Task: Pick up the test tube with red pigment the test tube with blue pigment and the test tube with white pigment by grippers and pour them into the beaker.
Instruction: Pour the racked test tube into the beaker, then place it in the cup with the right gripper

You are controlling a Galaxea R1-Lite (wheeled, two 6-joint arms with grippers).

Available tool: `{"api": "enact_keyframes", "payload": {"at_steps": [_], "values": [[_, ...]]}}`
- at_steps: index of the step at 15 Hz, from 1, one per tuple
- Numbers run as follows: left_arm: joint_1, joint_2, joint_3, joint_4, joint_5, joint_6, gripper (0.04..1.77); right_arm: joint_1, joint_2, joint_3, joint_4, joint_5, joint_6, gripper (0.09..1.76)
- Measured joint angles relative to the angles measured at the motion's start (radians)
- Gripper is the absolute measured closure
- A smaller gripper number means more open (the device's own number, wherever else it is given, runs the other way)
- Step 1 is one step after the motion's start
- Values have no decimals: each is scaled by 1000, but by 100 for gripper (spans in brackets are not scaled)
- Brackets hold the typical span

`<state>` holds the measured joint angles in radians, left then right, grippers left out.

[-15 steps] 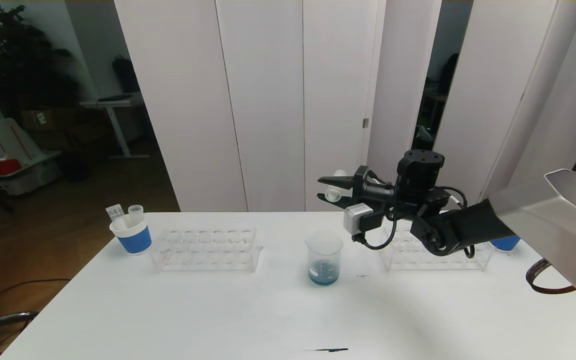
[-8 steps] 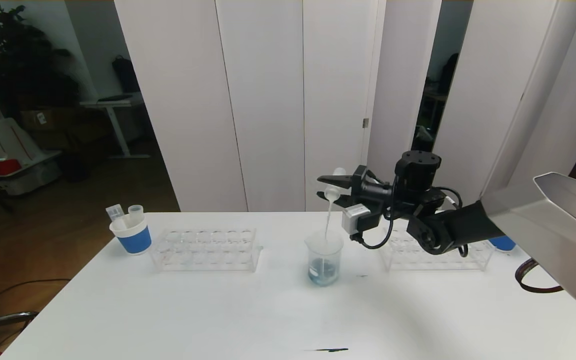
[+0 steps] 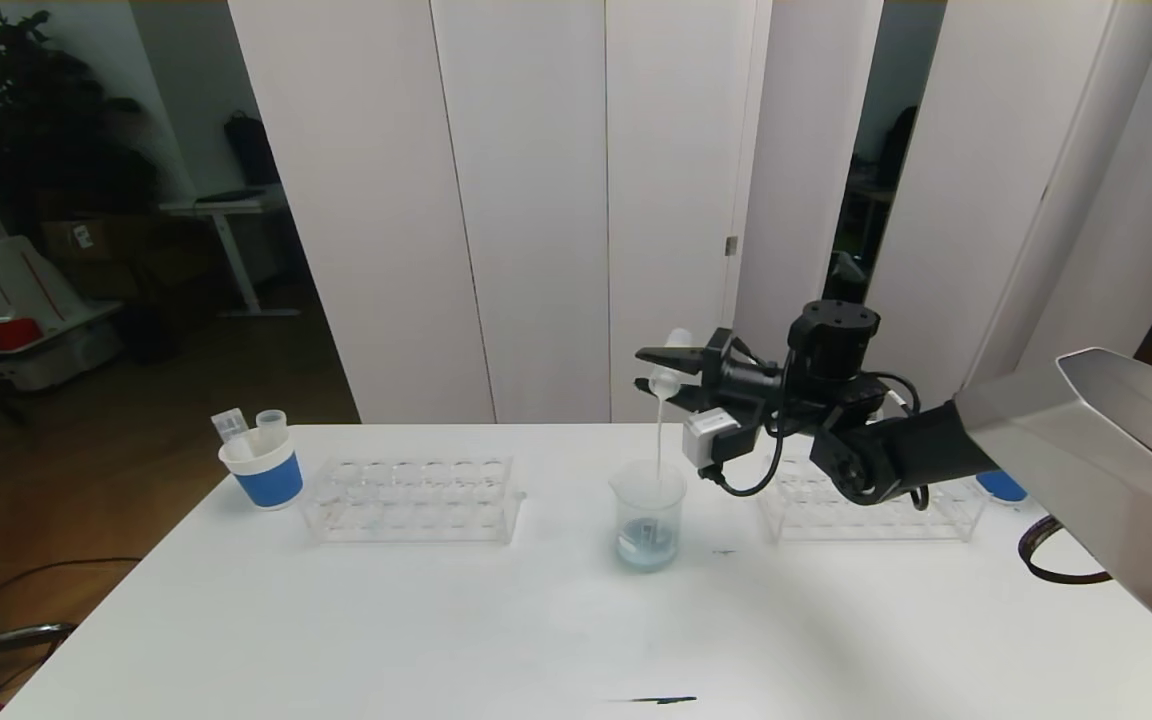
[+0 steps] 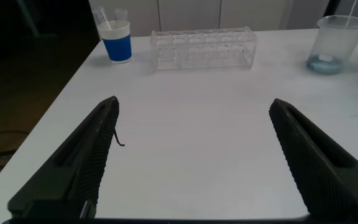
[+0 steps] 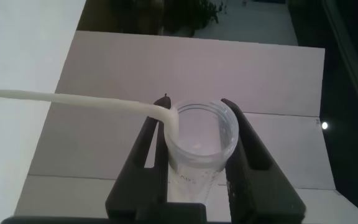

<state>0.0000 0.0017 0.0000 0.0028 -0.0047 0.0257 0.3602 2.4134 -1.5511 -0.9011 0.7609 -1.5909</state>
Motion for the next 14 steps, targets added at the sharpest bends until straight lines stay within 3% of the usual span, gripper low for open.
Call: {"api": "enact_keyframes", "payload": {"at_steps": [14], "values": [[0, 0, 0, 0, 0, 0, 8, 0, 31, -94, 8, 76, -111, 126]]}}
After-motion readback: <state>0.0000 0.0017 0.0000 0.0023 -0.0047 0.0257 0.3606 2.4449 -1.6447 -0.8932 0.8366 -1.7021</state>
